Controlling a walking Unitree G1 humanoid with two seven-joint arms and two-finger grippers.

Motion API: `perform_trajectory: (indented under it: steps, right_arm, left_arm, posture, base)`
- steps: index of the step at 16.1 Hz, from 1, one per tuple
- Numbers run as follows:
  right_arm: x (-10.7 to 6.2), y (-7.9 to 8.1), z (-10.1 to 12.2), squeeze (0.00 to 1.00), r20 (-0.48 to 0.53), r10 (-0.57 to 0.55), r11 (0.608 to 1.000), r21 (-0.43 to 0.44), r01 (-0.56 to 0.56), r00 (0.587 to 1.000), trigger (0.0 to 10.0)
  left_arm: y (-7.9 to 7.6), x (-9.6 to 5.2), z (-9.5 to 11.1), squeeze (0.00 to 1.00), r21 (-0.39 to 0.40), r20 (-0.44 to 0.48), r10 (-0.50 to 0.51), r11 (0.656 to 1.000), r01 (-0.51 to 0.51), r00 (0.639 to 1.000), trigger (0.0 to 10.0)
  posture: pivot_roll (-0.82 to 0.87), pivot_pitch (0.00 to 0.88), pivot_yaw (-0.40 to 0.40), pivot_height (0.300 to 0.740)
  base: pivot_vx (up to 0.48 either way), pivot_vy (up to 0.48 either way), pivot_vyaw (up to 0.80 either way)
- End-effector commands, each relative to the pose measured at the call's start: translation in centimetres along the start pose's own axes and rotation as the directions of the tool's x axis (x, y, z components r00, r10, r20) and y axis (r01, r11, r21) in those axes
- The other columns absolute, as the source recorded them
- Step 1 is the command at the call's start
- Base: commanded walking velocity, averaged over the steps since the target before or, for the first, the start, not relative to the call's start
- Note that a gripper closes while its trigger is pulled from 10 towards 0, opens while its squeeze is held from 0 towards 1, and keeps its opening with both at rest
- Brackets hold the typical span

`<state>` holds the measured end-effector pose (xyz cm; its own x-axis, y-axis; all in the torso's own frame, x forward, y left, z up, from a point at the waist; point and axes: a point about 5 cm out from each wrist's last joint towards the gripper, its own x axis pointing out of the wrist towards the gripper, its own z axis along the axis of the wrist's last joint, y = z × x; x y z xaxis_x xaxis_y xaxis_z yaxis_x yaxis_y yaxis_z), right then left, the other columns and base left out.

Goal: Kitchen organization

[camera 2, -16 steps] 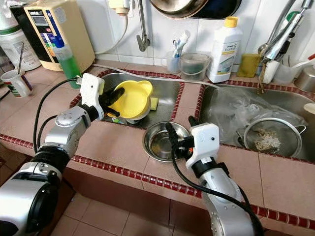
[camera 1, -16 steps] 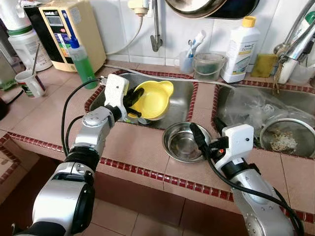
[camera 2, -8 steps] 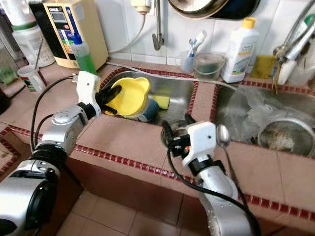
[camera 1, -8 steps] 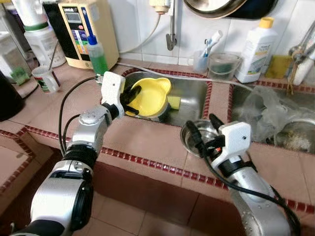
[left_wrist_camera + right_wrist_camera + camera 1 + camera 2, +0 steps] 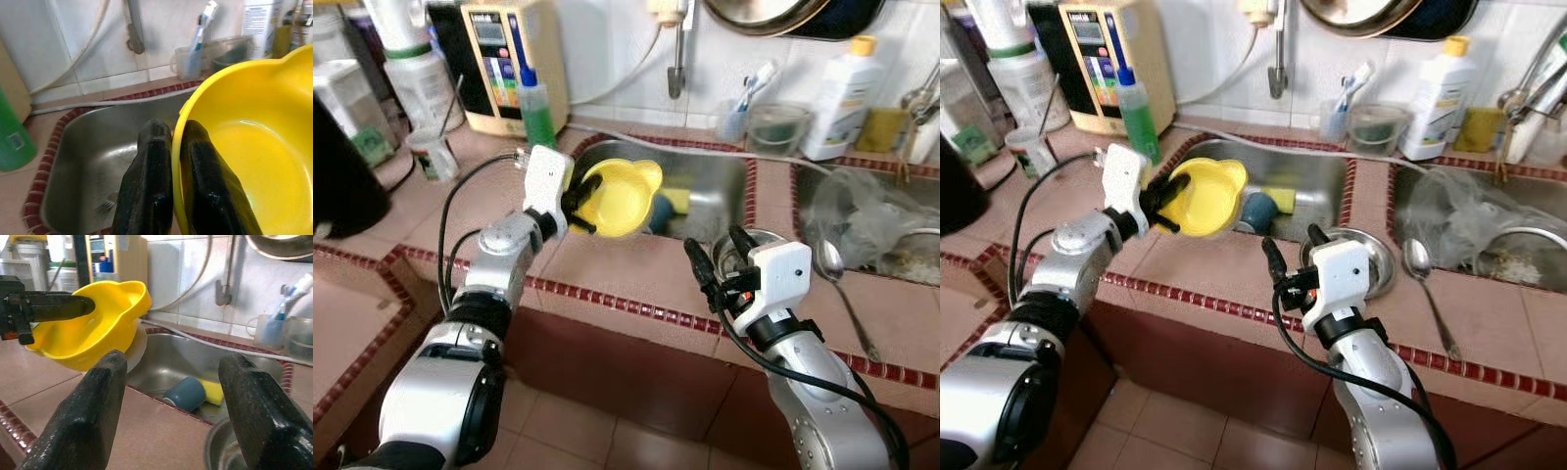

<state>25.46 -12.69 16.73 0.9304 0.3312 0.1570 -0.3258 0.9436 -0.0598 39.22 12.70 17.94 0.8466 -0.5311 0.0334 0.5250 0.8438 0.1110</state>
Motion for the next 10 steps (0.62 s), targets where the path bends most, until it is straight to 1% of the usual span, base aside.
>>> perform_trajectory:
  steps: [1,3,6,10]
  right_arm:
    - [0.11,-0.29,-0.11,0.00,-0.011,-0.015,1.000,0.002,0.015,1.000,10.0]
    - [0.11,-0.32,-0.10,0.00,-0.012,-0.014,1.000,0.003,0.014,1.000,10.0]
    - [0.15,-0.32,-0.09,0.00,-0.012,-0.016,1.000,0.002,0.016,1.000,10.0]
    - [0.20,-0.32,0.13,0.00,0.008,-0.012,1.000,0.001,0.012,1.000,10.0]
  left_arm:
    - [-0.35,0.32,0.89,0.00,0.041,0.031,-0.022,0.999,0.020,0.999,10.0]
    - [-0.41,0.30,0.75,0.00,0.054,0.020,-0.027,0.998,0.026,0.999,10.0]
    - [-0.29,0.26,0.54,0.00,0.049,0.004,-0.024,0.999,0.024,1.000,10.0]
    - [-0.29,0.17,0.48,0.00,0.047,0.000,-0.041,0.998,0.041,0.999,10.0]
  posture:
    - [-0.17,0.012,0.082,0.740]
    - [-0.17,0.020,0.081,0.740]
    - [-0.16,0.024,0.080,0.740]
    - [-0.16,0.025,0.078,0.740]
  base:
    - [0.000,0.000,-0.77]
    - [0.000,0.000,-0.77]
    - [0.000,0.000,-0.77]
    - [0.000,0.000,0.00]
